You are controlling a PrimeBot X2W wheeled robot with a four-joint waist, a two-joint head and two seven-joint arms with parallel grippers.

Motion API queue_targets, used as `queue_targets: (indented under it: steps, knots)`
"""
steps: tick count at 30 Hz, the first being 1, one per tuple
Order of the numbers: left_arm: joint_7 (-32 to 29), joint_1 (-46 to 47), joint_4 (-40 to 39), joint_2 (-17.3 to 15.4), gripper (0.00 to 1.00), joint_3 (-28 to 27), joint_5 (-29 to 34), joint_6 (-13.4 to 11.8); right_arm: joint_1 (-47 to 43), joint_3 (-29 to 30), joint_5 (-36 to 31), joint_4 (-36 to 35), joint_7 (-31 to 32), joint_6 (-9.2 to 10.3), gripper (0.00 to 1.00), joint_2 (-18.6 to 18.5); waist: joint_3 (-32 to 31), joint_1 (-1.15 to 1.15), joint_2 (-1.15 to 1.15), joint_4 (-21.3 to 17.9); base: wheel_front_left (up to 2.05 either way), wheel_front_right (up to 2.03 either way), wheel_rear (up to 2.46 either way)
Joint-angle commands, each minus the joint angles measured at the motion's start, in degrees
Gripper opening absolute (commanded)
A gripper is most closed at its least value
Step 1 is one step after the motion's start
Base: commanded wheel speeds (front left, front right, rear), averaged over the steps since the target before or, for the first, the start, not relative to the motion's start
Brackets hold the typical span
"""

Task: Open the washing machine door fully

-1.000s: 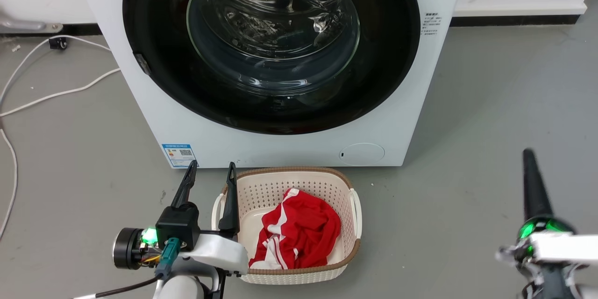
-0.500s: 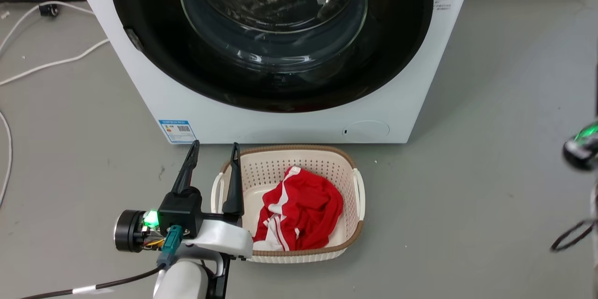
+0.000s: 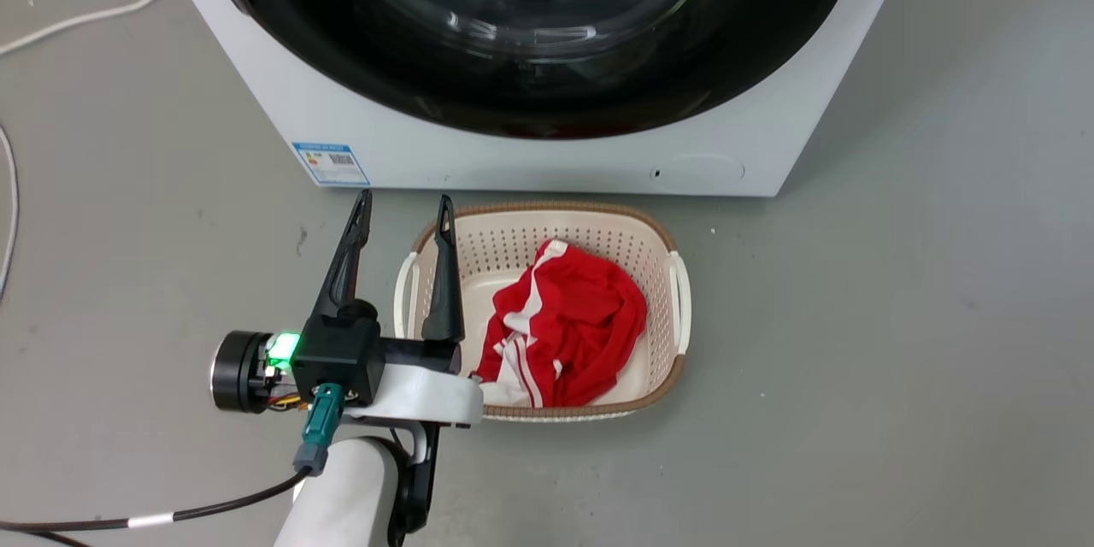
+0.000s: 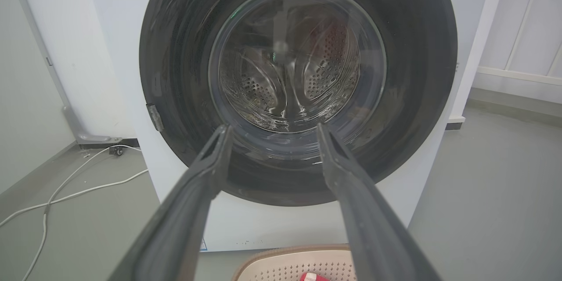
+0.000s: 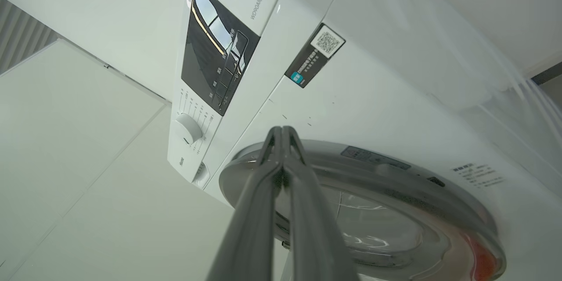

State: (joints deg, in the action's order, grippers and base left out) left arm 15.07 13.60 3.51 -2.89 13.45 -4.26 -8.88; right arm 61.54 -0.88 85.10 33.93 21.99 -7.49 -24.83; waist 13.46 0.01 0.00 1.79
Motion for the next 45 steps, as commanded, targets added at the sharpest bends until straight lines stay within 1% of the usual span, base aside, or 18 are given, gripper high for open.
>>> queue_targets:
  steps: [1, 5, 9, 14, 19, 26, 31, 37, 45]
  knots:
    - [0.14, 1.12, -0.62, 0.03, 1.00, 0.34, 0.26, -0.50, 3.52, -1.03, -0.93, 1.90, 1.66, 0.00, 0.00, -0.46, 1.82, -0.01, 0.00, 0.44, 0.00, 0.00, 0.00]
    - [0.14, 2.50, -1.91, 0.01, 1.00, 1.42, 0.35, -1.44, 12.18, -5.07, -4.91, 8.02, 6.91, 0.00, 0.00, -0.46, 4.67, -0.01, 0.00, 1.08, 0.00, 0.00, 0.00]
    - [0.14, 3.97, -3.18, 0.02, 1.00, 2.59, 0.40, -2.27, 18.89, -8.51, -8.85, 13.45, 11.55, 0.00, 0.00, 0.73, 7.31, -0.01, 0.00, 1.98, 0.00, 0.00, 0.00]
    - [0.14, 5.83, -4.37, 0.02, 1.00, 4.37, 0.36, -3.29, 24.31, -10.28, -12.61, 18.00, 13.70, 0.00, 0.00, 1.40, 10.58, -0.01, 0.00, 3.28, 0.00, 0.00, 0.00]
    - [0.14, 7.54, -5.18, 0.03, 1.00, 6.06, -0.06, -4.38, 28.13, -11.29, -15.54, 20.46, 14.45, 0.00, 0.00, 2.01, 13.31, -0.01, 0.00, 4.40, 0.00, 0.00, 0.00]
    - [0.14, 9.39, -5.56, 0.01, 1.00, 8.39, -1.31, -5.88, 31.21, -11.84, -18.23, 22.14, 16.35, 0.03, 0.00, 2.04, 16.06, -0.01, 0.00, 5.83, 0.00, 0.00, 0.00]
    - [0.14, 10.16, -5.49, 0.03, 1.00, 9.55, -1.50, -6.73, 31.10, -11.64, -18.28, 22.04, 18.91, 0.00, 0.00, 2.21, 16.78, -0.01, 0.00, 6.28, 0.00, 0.00, 0.00]
    - [0.14, 10.33, -5.08, 0.01, 1.00, 9.61, -1.46, -7.23, 30.41, -11.22, -17.66, 20.63, 22.60, 0.00, 0.00, 2.46, 16.80, -0.01, 0.00, 5.94, 0.00, 0.00, 0.00]
    - [0.14, 9.74, -4.02, 0.01, 1.00, 9.10, -1.54, -6.90, 27.65, -10.72, -16.16, 18.43, 27.72, 0.00, 0.00, 3.27, 15.11, -0.01, 0.00, 4.82, 0.00, 0.00, 0.00]
